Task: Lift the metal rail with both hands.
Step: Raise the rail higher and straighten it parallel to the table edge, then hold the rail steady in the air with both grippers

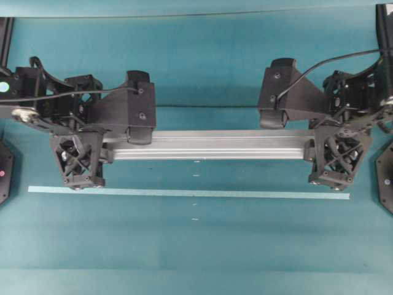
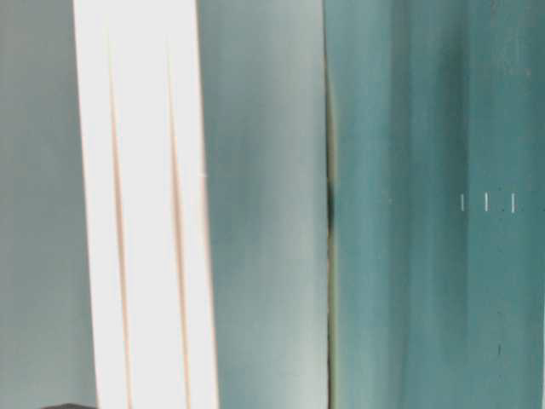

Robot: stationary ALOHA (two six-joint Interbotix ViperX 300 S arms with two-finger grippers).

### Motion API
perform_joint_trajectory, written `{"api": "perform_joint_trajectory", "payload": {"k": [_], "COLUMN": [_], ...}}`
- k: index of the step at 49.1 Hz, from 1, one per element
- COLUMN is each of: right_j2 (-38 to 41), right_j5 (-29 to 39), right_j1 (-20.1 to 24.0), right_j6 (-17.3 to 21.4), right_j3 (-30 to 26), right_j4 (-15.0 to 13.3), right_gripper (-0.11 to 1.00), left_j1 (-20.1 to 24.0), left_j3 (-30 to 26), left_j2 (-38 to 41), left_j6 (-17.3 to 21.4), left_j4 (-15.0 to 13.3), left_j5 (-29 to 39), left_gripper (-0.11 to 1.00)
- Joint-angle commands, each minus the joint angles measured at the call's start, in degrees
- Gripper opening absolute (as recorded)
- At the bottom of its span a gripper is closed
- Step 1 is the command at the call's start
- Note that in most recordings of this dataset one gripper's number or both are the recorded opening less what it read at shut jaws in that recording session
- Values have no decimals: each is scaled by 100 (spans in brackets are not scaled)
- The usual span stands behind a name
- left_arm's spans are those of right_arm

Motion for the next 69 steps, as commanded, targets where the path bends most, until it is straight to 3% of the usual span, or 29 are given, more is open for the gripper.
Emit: {"api": "perform_joint_trajectory", "payload": {"k": [1, 16, 37, 69], "right_j2": [-70, -70, 70, 1055], "right_j5": [-229, -1125, -2804, -3850], "right_j1": [-88, -88, 18, 158], "right_j6": [44, -79, -79, -193], "right_j3": [149, 905, 2048, 2338], "right_j4": [-35, -35, -26, -26], "right_gripper": [44, 44, 44, 44], "left_j1": [35, 53, 44, -53], "left_j3": [35, 598, 1512, 2048], "left_j2": [-141, -18, 334, 896], "left_j6": [-26, -9, -44, -70], "left_j4": [-9, -9, -9, -9], "left_j5": [-123, -589, -1934, -2883], "left_gripper": [32, 32, 32, 32]}}
